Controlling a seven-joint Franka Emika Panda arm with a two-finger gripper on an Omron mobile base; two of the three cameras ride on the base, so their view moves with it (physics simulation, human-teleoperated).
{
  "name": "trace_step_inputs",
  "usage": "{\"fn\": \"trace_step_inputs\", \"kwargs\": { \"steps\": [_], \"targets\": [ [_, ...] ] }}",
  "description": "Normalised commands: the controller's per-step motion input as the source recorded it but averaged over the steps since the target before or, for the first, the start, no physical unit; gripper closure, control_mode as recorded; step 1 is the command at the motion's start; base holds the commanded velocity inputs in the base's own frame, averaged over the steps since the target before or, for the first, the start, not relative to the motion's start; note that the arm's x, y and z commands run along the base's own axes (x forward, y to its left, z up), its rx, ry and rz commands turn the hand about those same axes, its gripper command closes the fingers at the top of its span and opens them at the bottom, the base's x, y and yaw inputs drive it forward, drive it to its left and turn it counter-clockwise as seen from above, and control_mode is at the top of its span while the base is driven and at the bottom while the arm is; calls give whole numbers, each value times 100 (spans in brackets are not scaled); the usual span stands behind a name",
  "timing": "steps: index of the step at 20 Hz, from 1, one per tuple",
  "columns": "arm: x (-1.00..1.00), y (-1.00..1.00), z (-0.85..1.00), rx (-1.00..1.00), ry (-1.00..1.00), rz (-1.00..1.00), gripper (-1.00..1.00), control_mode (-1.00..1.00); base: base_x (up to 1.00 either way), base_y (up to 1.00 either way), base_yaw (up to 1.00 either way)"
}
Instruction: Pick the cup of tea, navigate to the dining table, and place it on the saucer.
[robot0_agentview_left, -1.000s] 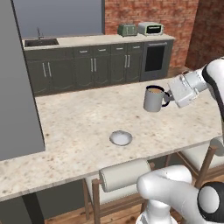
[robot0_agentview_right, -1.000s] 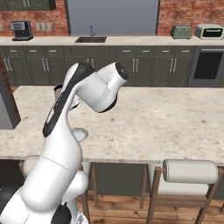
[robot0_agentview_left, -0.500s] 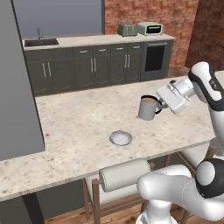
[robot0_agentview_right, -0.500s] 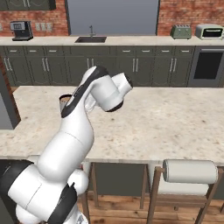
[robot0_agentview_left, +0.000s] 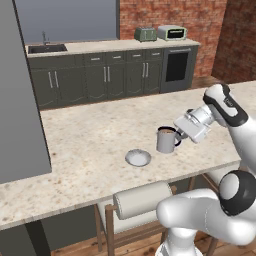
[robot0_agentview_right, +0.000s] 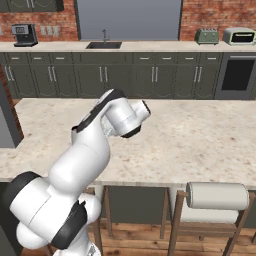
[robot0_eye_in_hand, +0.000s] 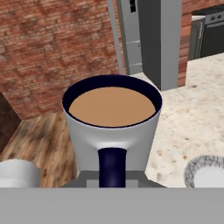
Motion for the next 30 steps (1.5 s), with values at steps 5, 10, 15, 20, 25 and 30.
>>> {"fn": "trace_step_inputs", "kwargs": {
  "steps": [5,10,15,20,25,30],
  "targets": [
    [-5,0,-75,0,-1,-5,100,-100,0,0,0],
    [26,8,3,0,-5,-2,100,-100,0,0,0],
    [49,10,17,0,0,-1,100,-100,0,0,0],
    [77,3,-28,0,8,-1,100,-100,0,0,0],
    [47,0,-60,0,1,0,100,-100,0,0,0],
    [23,0,-27,0,-1,0,100,-100,0,0,0]
  ]
}}
